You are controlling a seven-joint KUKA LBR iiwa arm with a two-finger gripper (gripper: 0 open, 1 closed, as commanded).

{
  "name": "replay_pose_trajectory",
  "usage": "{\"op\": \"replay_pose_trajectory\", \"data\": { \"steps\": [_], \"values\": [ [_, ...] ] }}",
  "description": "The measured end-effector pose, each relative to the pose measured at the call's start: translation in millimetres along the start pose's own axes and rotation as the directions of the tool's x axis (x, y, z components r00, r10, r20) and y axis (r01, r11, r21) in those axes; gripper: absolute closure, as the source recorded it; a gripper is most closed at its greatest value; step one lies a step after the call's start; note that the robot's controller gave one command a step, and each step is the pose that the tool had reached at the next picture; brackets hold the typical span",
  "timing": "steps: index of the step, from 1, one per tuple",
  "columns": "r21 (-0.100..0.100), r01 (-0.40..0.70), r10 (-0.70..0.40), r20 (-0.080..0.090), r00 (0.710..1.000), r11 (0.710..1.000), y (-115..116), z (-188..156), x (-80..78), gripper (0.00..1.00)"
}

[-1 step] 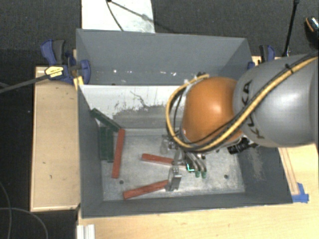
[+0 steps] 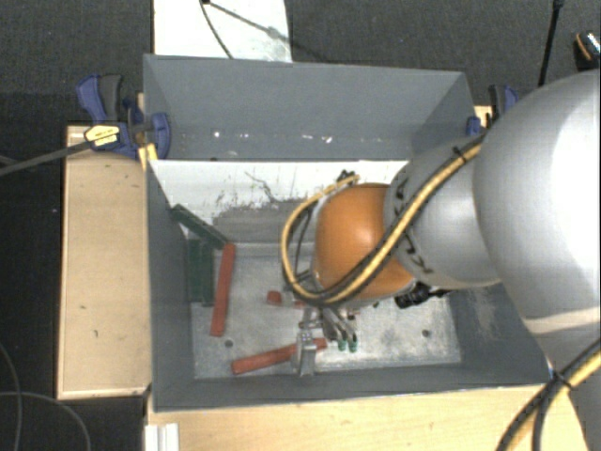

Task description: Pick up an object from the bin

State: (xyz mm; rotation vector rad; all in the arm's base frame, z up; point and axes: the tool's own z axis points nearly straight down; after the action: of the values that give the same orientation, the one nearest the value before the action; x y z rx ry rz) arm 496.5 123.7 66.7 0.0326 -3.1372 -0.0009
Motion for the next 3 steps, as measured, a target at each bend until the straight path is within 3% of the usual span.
{"op": "replay_pose_trajectory", "data": {
  "steps": [1,2,3],
  "values": [
    [-0.002,-0.004,0.004,0.007,1.000,1.000,0.5,-5.2,-1.6,1.00],
    [-0.001,-0.008,0.008,0.005,1.000,1.000,-0.3,-4.1,-1.2,0.00],
    [0.000,0.107,-0.107,0.012,0.994,0.994,4.6,-56.0,-41.7,0.00]
  ]
}}
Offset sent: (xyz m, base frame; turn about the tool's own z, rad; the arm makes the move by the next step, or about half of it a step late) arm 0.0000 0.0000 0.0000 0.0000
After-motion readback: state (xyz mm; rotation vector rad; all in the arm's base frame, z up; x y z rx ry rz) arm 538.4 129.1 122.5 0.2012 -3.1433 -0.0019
